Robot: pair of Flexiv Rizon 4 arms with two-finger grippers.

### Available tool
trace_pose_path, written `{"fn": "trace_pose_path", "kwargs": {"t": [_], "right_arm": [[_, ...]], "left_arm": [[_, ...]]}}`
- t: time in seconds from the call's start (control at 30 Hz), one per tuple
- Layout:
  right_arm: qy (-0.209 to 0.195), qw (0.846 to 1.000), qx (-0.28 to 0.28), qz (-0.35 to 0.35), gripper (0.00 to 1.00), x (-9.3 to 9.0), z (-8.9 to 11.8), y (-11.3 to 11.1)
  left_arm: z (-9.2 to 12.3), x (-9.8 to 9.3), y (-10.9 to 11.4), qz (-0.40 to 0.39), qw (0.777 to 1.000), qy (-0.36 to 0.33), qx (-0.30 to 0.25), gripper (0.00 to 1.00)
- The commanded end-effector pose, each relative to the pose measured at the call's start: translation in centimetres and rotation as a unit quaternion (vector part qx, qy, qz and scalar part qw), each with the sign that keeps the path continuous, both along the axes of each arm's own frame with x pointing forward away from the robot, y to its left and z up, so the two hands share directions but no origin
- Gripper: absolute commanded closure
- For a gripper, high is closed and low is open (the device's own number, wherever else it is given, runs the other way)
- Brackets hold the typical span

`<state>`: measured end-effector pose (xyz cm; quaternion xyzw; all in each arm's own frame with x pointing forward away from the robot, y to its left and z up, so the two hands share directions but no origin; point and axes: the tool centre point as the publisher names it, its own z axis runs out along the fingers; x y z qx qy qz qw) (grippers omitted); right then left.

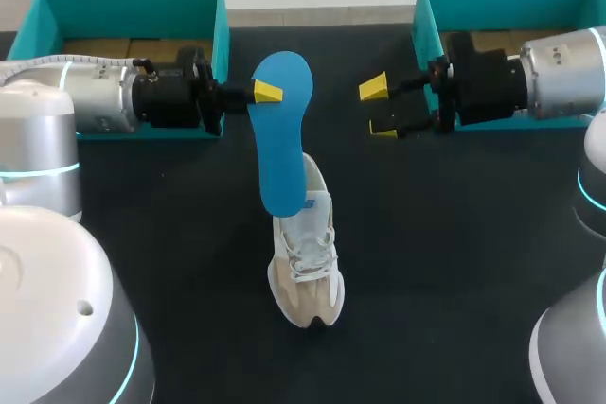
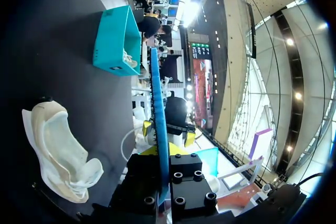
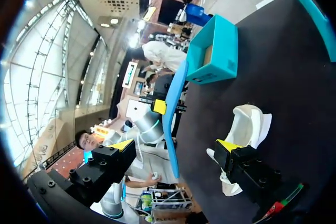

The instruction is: Take the shoe out of the shoebox, open the shoe tongue, remove and reinsert the insole, then place the shoe into the shoebox

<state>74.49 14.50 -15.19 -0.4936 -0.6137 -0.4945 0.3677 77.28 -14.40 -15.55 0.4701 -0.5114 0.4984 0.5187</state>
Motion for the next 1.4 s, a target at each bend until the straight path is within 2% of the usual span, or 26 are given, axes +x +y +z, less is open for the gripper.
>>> {"fn": "trace_pose_path", "kwargs": {"t": [0.03,0.1,0.2,0.37,0.47,0.57,0.63,0.8,0.97,1.03,1.07,1.4], "right_arm": [[0.0,1.0,-0.001,-0.001,0.0,0.0,0.0,0.2],[0.0,1.0,-0.001,-0.001,0.0,0.0,0.0,0.2],[0.0,1.0,-0.001,-0.001,0.0,0.0,0.0,0.2],[0.0,1.0,-0.001,-0.001,0.0,0.0,0.0,0.2],[0.0,1.0,-0.001,-0.001,0.0,0.0,0.0,0.2],[0.0,1.0,-0.001,-0.001,0.0,0.0,0.0,0.2],[0.0,1.0,-0.001,-0.001,0.0,0.0,0.0,0.2],[0.0,1.0,-0.001,-0.001,0.0,0.0,0.0,0.2],[0.0,1.0,-0.001,-0.001,0.0,0.0,0.0,0.2],[0.0,1.0,-0.001,-0.001,0.0,0.0,0.0,0.2],[0.0,1.0,-0.001,-0.001,0.0,0.0,0.0,0.2],[0.0,1.0,-0.001,-0.001,0.0,0.0,0.0,0.2]], "left_arm": [[0.0,-0.1,0.0,-0.006,1.0,-0.025,-0.001,1.0],[0.4,0.0,0.0,-0.015,0.998,-0.062,-0.03,1.0],[1.0,0.3,0.1,-0.03,0.988,-0.147,-0.043,1.0],[2.2,0.8,0.6,-0.032,0.962,-0.264,-0.057,1.0],[2.7,1.2,0.7,-0.024,0.936,-0.347,-0.053,1.0],[3.0,1.6,0.6,0.008,0.882,-0.467,-0.064,1.0],[3.2,1.8,0.4,0.033,0.829,-0.553,-0.073,1.0],[2.7,2.1,0.5,0.045,0.712,-0.694,-0.1,1.0],[3.1,2.2,0.4,0.055,0.651,-0.747,-0.121,1.0],[3.2,2.3,0.4,0.064,0.643,-0.753,-0.124,1.0],[3.3,2.3,0.4,0.066,0.656,-0.742,-0.119,1.0],[3.3,2.3,0.4,0.066,0.656,-0.742,-0.119,1.0]]}}
